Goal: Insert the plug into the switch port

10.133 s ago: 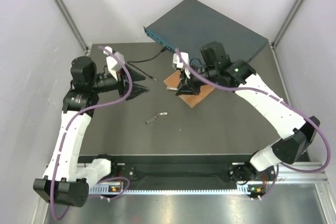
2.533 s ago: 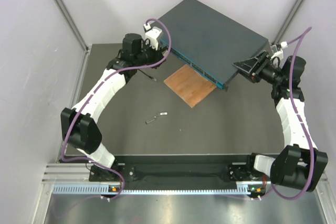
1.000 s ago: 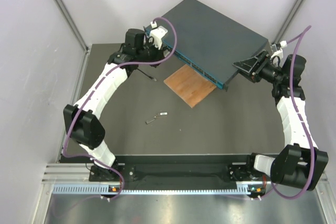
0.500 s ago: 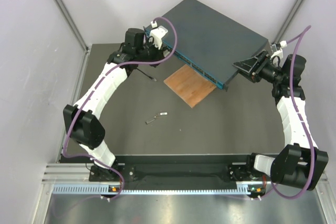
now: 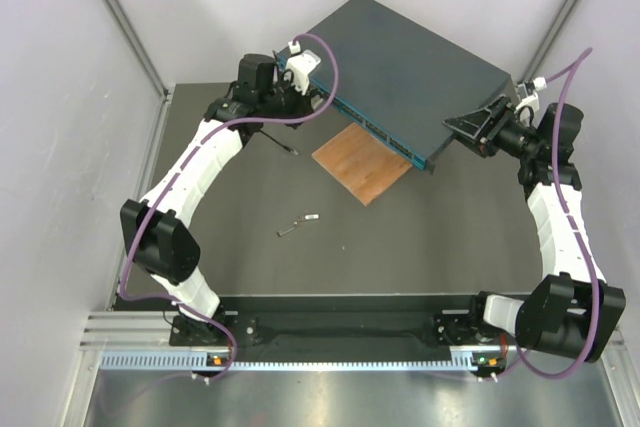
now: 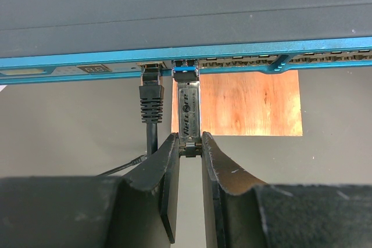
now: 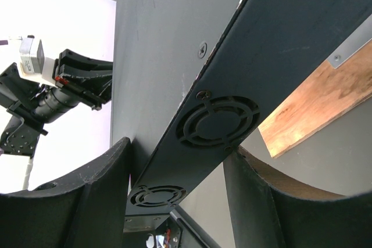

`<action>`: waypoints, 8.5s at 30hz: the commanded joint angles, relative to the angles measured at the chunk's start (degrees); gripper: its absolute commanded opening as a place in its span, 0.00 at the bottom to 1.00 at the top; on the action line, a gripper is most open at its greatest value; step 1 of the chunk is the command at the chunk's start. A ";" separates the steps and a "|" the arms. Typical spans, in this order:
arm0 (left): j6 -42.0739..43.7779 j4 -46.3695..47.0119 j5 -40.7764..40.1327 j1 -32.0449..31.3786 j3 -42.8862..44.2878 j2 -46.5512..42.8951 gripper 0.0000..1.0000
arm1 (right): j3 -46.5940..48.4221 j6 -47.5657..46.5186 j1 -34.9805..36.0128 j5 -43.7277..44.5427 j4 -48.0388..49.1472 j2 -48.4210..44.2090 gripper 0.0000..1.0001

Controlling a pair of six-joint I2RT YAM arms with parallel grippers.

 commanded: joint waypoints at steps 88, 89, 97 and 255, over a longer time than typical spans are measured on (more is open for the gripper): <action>-5.34 2.02 2.89 -4.39 23.54 9.64 0.16 | 2.84 -7.87 3.18 3.45 2.82 1.76 0.00; -5.69 1.93 2.71 -4.39 23.46 9.55 0.19 | 3.02 -7.87 3.18 3.45 2.82 1.93 0.00; -4.38 1.41 0.25 -4.39 20.03 6.66 0.44 | 3.19 -8.13 3.18 3.45 2.56 2.11 0.00; 31.75 -3.35 -1.33 -7.38 -33.06 3.92 0.39 | 12.86 -44.69 -0.51 10.57 -33.21 -8.88 1.00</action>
